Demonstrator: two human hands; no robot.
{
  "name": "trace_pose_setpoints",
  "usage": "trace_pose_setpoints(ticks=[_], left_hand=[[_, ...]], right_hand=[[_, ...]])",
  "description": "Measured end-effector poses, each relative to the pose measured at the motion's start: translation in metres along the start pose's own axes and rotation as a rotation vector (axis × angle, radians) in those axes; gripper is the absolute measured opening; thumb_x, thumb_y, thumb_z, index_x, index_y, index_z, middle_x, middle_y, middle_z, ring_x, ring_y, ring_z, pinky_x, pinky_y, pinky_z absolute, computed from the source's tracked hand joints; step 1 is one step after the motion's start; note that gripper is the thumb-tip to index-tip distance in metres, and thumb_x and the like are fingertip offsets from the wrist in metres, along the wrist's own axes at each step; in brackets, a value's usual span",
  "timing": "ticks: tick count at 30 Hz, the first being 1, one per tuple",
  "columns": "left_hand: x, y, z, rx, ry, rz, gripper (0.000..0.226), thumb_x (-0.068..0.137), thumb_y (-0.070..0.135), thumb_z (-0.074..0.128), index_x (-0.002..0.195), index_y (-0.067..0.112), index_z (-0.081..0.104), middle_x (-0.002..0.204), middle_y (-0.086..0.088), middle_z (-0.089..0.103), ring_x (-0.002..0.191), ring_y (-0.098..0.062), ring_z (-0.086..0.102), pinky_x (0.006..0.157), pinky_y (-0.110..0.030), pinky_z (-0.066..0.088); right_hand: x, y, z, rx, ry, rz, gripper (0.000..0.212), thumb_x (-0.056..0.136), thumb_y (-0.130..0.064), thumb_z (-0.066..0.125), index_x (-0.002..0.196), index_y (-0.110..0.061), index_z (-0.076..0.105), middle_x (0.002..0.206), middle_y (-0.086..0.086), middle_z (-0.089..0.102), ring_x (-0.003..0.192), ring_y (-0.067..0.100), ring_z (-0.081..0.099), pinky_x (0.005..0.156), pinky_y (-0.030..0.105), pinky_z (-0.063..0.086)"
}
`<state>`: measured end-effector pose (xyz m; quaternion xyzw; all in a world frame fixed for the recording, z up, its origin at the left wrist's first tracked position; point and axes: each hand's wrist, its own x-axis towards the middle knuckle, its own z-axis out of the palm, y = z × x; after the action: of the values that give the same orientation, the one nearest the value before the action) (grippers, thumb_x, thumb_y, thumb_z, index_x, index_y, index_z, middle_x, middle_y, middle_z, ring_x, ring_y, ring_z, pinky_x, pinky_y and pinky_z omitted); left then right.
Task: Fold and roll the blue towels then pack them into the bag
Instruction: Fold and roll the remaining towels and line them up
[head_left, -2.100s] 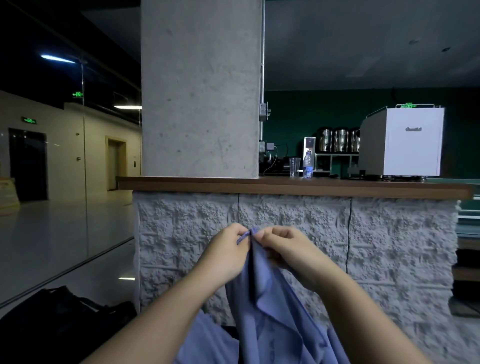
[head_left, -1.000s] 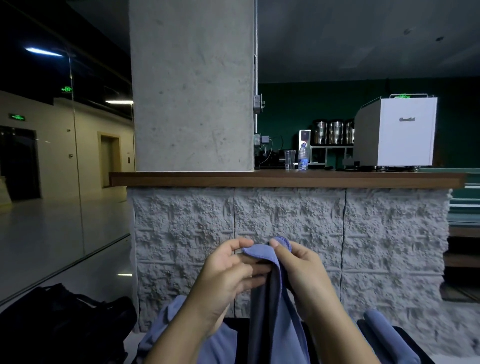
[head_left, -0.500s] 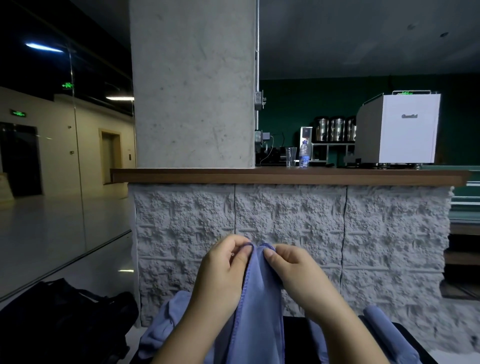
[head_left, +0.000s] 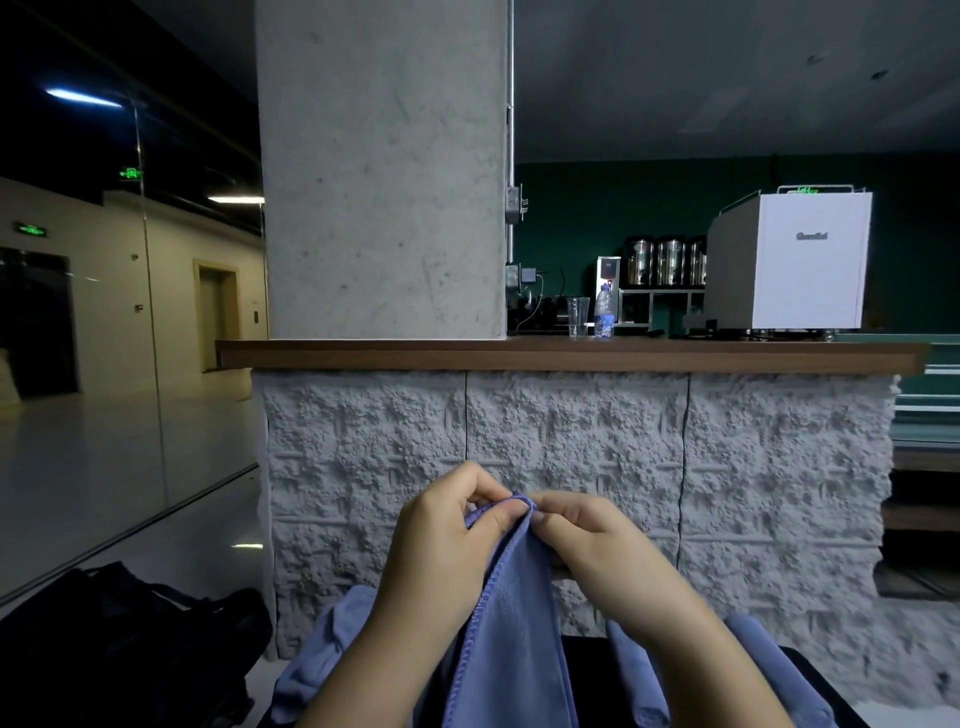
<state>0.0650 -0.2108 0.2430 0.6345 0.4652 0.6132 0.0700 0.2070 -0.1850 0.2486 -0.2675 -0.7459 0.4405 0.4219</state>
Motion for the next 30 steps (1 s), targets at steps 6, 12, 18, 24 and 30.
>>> trace_pose_setpoints(ticks=[6,12,18,24,30], left_hand=[[0.004,-0.002,0.002,-0.005,0.012,0.004,0.018,0.080,0.018,0.072,0.067,0.028,0.063,0.067,0.005,0.063,0.064,-0.012,0.058,0.060,-0.028,0.046],[0.017,0.004,0.010,0.027,-0.032,0.075,0.016,0.078,0.011,0.072,0.069,0.022,0.065,0.075,0.002,0.063,0.071,-0.006,0.059,0.064,-0.023,0.047],[0.051,0.000,0.014,-0.145,-0.267,0.081,0.033,0.084,0.002,0.065,0.080,0.035,0.066,0.089,0.001,0.065,0.077,-0.010,0.062,0.076,-0.020,0.048],[0.056,-0.032,0.001,0.201,-0.436,0.122,0.026,0.085,0.022,0.066,0.092,0.042,0.051,0.096,0.009,0.059,0.085,-0.009,0.057,0.078,-0.022,0.044],[0.053,-0.071,-0.034,0.805,-0.570,0.231,0.019,0.092,0.040,0.049,0.107,0.029,0.046,0.102,0.001,0.063,0.091,-0.020,0.057,0.071,-0.032,0.041]], right_hand=[[-0.001,0.004,-0.001,0.077,0.037,-0.032,0.028,0.099,-0.013,0.043,0.101,-0.008,0.071,0.101,0.018,0.071,0.086,0.019,0.061,0.079,0.035,0.047],[0.005,0.001,-0.006,0.073,0.111,-0.074,0.037,0.093,-0.034,0.056,0.084,0.000,0.069,0.063,0.005,0.050,0.058,0.013,0.042,0.057,0.025,0.031],[0.021,-0.003,-0.027,0.079,0.115,-0.024,0.025,0.097,-0.012,0.050,0.091,0.005,0.067,0.080,0.016,0.057,0.076,0.022,0.046,0.069,0.032,0.036],[0.038,-0.006,-0.044,0.042,0.408,0.061,0.024,0.094,-0.008,0.044,0.075,-0.011,0.058,0.064,0.003,0.047,0.063,0.016,0.039,0.060,0.029,0.029],[0.051,0.029,-0.091,0.321,0.751,0.283,0.014,0.092,-0.013,0.046,0.085,-0.007,0.056,0.075,0.008,0.048,0.070,0.019,0.043,0.064,0.031,0.034]])
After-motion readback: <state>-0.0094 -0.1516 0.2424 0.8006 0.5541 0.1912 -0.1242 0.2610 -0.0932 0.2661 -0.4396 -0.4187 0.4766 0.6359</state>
